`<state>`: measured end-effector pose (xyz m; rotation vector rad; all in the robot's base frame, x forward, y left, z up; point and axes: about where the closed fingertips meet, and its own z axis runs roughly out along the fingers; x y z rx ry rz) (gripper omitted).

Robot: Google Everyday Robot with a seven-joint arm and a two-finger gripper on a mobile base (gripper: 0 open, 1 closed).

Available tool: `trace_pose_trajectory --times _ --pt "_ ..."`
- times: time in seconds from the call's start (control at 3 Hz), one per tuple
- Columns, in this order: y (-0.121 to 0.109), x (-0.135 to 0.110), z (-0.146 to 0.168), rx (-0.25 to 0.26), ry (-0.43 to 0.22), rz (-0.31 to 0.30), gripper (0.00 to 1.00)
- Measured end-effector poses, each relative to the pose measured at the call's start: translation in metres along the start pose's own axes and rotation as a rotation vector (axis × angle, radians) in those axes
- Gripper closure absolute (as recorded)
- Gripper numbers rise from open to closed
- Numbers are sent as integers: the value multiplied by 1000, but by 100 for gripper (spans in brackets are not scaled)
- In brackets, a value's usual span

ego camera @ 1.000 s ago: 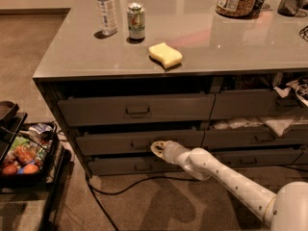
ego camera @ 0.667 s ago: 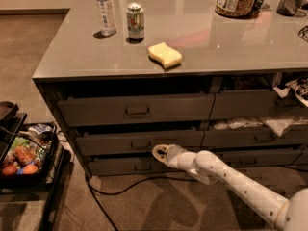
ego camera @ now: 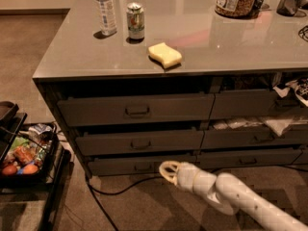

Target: Close middle drawer

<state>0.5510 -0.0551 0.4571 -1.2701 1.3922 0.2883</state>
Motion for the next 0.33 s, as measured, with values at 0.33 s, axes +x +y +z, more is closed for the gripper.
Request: trace_pose_trajectory --times 0.33 --pt "37 -3 -20 -21 0 28 81"
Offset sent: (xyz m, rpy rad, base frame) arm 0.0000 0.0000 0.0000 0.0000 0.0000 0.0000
